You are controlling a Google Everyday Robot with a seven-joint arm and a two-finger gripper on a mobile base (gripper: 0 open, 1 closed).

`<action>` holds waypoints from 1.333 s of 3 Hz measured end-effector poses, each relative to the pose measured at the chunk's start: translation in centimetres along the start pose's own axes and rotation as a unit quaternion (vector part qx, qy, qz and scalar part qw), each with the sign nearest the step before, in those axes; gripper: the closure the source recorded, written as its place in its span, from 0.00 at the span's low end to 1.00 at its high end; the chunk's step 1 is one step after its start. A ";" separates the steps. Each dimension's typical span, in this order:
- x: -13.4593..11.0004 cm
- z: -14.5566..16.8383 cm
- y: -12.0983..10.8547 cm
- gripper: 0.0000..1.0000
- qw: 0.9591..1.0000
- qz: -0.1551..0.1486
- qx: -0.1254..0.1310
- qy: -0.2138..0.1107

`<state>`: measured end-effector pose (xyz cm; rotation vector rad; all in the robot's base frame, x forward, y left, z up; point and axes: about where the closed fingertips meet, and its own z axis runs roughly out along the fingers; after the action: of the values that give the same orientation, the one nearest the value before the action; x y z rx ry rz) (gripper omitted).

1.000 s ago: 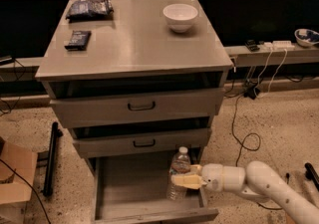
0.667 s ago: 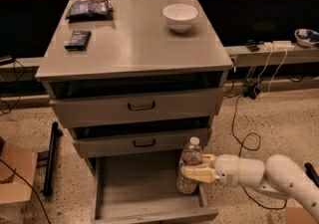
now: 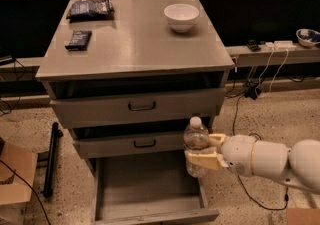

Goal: Pick water bottle from bottom drawer and place on counter

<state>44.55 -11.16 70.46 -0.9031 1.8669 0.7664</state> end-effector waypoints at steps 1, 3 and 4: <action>-7.2 -1.8 1.6 1.00 0.997 -0.052 0.046 0.030; -16.4 -4.5 3.4 1.00 0.984 -0.114 0.103 0.087; -16.4 -4.5 3.4 1.00 0.984 -0.114 0.103 0.087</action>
Offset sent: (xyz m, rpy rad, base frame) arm 0.0081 0.0264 0.2051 -0.3772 -0.1671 -0.0881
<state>45.10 -8.44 87.55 -1.0551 1.9090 0.3572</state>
